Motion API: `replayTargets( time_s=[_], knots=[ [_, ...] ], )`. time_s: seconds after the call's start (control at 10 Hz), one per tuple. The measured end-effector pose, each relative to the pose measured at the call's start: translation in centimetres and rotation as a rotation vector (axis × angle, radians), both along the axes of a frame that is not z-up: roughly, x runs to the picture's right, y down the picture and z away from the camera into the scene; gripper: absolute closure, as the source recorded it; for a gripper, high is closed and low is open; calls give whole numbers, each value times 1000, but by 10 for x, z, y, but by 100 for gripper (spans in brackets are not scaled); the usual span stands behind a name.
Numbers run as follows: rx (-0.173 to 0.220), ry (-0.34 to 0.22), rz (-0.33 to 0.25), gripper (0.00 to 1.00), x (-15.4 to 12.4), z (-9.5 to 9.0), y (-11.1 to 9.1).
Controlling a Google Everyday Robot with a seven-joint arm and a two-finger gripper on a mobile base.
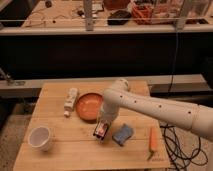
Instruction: Place the eraser on the white sponge
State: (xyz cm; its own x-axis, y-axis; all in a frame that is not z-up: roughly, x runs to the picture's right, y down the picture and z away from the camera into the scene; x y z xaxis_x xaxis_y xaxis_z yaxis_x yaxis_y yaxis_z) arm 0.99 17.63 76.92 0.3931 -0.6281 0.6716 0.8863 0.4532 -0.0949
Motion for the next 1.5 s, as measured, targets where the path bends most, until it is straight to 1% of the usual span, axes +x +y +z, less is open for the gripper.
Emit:
replayTargets(
  time_s=[0.1, 0.3, 0.4, 0.7, 1.0, 1.3, 1.5],
  knots=[
    [-1, 0, 11, 100, 6, -1, 0],
    [-5, 5, 39, 100, 32, 0, 1],
    [-9, 9, 62, 100, 43, 1, 1],
    [-13, 13, 97, 100, 55, 3, 0],
    [-17, 32, 131, 100, 69, 2, 9],
    [-20, 40, 166, 100, 76, 2, 12],
    [-29, 47, 169, 100, 77, 2, 13]
  ],
)
